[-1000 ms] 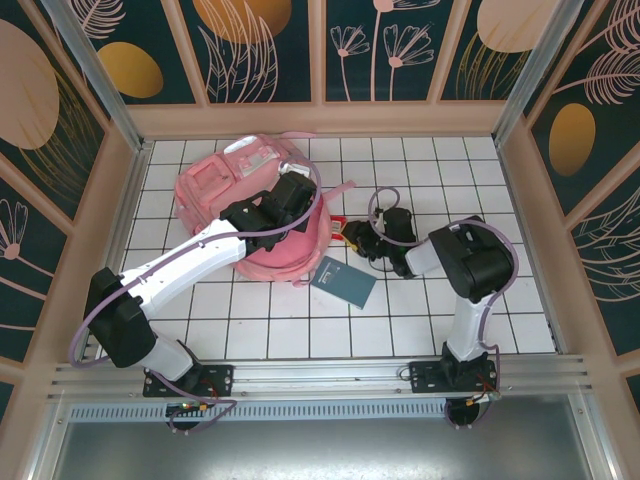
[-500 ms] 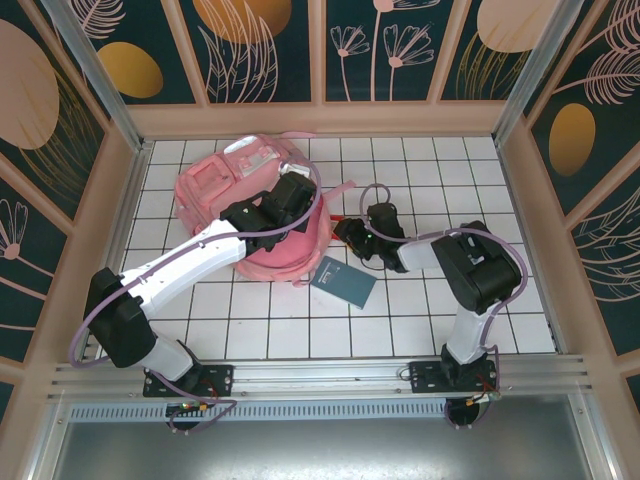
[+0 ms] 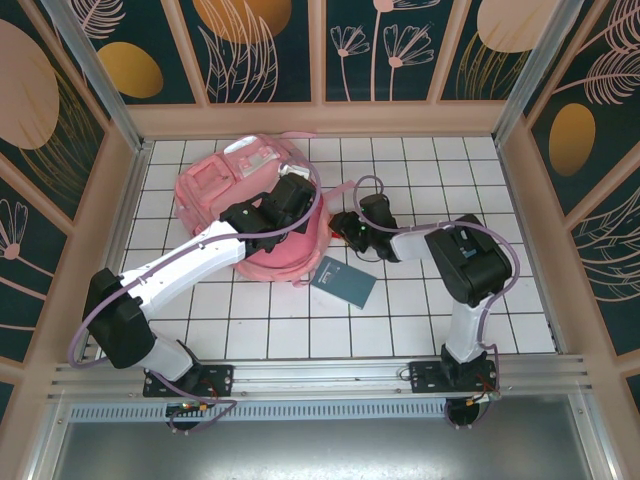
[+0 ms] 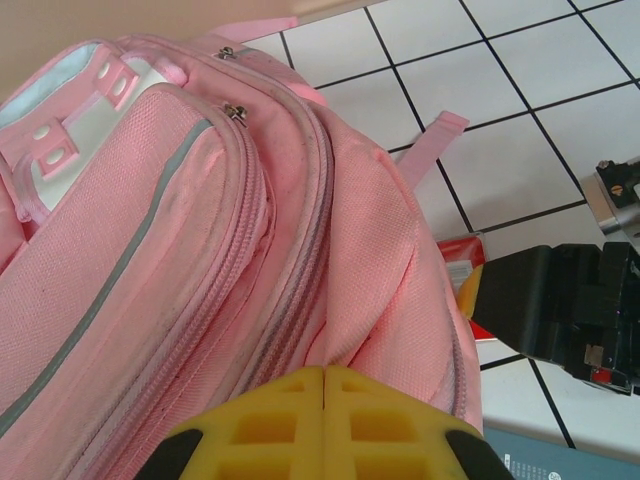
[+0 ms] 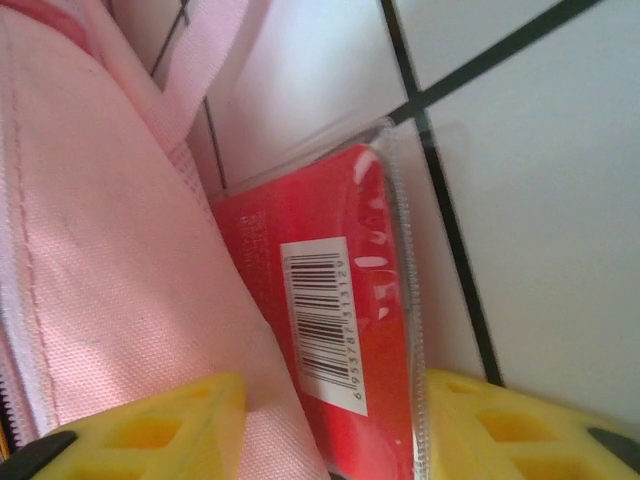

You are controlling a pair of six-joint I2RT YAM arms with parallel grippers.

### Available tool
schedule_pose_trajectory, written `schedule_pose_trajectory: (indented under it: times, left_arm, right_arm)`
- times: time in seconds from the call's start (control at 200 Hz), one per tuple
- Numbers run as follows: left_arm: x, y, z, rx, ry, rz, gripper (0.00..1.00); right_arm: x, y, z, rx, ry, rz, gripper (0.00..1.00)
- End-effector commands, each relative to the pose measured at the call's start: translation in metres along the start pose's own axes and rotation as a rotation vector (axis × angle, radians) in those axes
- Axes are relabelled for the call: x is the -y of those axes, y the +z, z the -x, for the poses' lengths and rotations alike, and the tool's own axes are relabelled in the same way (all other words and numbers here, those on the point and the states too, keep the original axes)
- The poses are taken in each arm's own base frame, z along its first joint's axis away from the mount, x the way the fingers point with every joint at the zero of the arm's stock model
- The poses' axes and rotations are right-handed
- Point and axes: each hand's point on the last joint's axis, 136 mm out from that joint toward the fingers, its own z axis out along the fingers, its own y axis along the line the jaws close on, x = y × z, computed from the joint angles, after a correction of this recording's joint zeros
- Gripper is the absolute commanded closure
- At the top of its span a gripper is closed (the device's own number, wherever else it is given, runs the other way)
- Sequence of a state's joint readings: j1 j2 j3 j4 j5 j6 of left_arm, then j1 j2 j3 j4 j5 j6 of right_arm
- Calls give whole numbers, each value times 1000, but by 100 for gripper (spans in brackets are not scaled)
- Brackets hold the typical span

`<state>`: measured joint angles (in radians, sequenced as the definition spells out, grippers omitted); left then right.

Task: Pack the student bag
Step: Pick up the personal item from the center of the table, then place the personal item in the student bag.

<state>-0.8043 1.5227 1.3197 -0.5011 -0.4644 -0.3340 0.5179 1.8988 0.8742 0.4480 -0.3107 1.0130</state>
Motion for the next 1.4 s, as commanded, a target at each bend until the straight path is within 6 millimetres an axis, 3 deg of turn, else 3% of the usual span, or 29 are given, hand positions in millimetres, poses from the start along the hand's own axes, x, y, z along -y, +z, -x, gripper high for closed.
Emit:
schedule_pose_trajectory:
  times: [0.0, 0.055, 0.13, 0.29, 0.505, 0.836, 1.026, 1.181, 1.311, 1.391]
  left_arm:
    - [1, -14, 16, 62, -37, -28, 100]
    - [0, -14, 16, 62, -38, -25, 100]
    - [0, -14, 15, 62, -38, -25, 100]
    - [-1, -15, 15, 63, -35, -20, 100]
    - [-2, -15, 16, 68, -35, -15, 100]
    - [-3, -18, 23, 86, -43, -9, 100]
    - [-3, -20, 30, 101, -57, -8, 100]
    - [-1, -20, 34, 105, -64, -12, 100]
    - [-1, -20, 37, 108, -66, -11, 100]
    - [-1, -21, 39, 112, -73, -11, 100]
  right_arm:
    - [2, 9, -9, -27, 23, 67, 55]
    - [2, 8, -8, -21, 35, 93, 61]
    - [3, 5, -5, -10, 48, 109, 78]
    - [10, -4, -1, 24, 59, 97, 100]
    - [15, -38, 11, 117, 52, 75, 100]
    - [11, -134, 32, 312, -12, 95, 100]
    - [-26, -187, 31, 383, -114, 210, 100]
    - [-65, -216, 22, 373, -199, 350, 100]
    - [-86, -218, 6, 300, -237, 448, 100]
    - [-93, -208, -6, 255, -266, 462, 100]
